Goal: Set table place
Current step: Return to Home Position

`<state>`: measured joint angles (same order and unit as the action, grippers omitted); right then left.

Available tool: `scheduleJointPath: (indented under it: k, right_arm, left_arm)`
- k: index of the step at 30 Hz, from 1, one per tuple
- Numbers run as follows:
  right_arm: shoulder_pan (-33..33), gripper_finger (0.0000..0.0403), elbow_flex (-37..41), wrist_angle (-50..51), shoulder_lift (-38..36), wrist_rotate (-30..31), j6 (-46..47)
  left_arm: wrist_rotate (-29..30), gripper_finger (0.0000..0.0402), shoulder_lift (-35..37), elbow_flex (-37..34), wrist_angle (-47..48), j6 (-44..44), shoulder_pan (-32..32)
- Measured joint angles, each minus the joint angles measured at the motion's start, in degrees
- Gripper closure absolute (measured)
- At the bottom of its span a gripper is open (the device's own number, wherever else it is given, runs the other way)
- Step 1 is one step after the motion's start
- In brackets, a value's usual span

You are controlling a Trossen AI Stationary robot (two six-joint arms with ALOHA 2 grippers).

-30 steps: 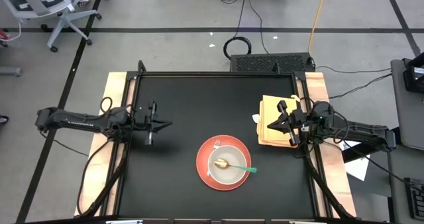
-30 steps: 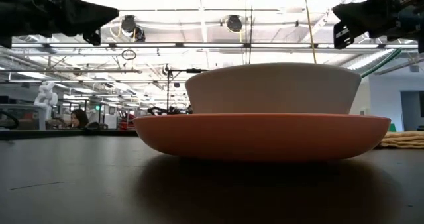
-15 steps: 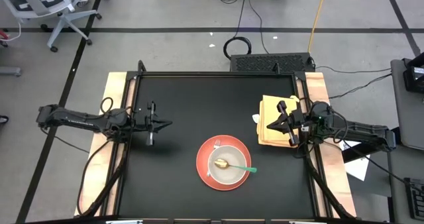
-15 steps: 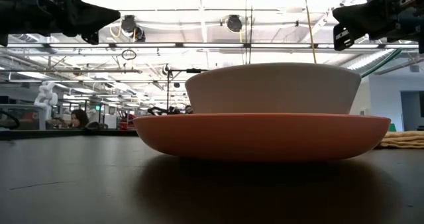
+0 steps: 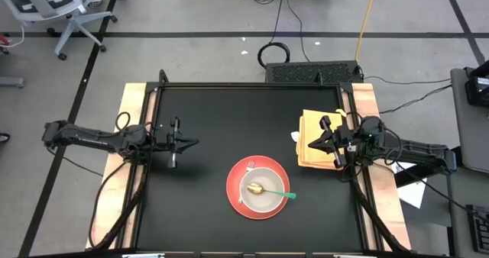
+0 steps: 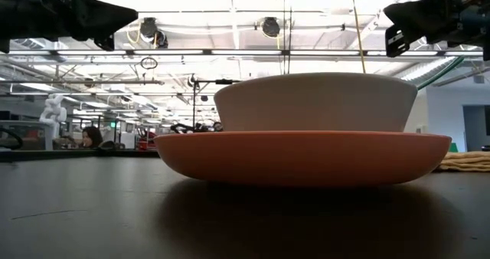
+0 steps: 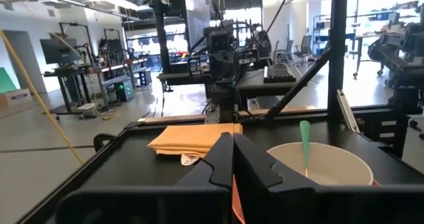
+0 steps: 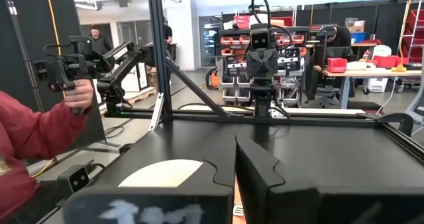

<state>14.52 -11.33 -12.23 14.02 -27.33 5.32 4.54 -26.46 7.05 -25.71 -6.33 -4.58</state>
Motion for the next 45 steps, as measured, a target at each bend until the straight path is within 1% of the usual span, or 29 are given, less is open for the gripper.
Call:
scheduleJointPath:
  k: [7, 12, 17, 22, 28, 45]
  right_arm:
    - [0.00, 0.0403, 0.00, 0.00, 0.00, 0.02, -0.15]
    - [0.00, 0.0403, 0.00, 0.54, 0.00, 0.14, -1.97]
    - [0.00, 0.0403, 0.00, 0.50, 0.06, 0.15, 0.15]
    - [0.00, 0.0403, 0.00, 0.48, 0.13, 0.20, 0.39]
    - [0.00, 0.0403, 0.00, 0.46, 0.13, 0.22, -1.51]
    - [0.01, 0.0403, 0.00, 0.46, 0.13, 0.22, -1.49]
  left_arm:
    - [0.02, 0.0377, -0.04, 0.02, -0.14, 0.39, 0.00]
    - [0.04, 0.0377, -0.04, 0.00, -0.25, 0.39, 0.00]
    - [0.03, 0.0376, -0.04, 0.02, -0.24, 0.39, 0.00]
    - [0.04, 0.0376, -0.04, 0.02, -0.24, 0.39, 0.00]
    - [0.04, 0.0376, -0.04, 0.02, -0.20, 0.39, 0.00]
    - [0.07, 0.0376, -0.04, 0.01, -0.22, 0.39, 0.00]
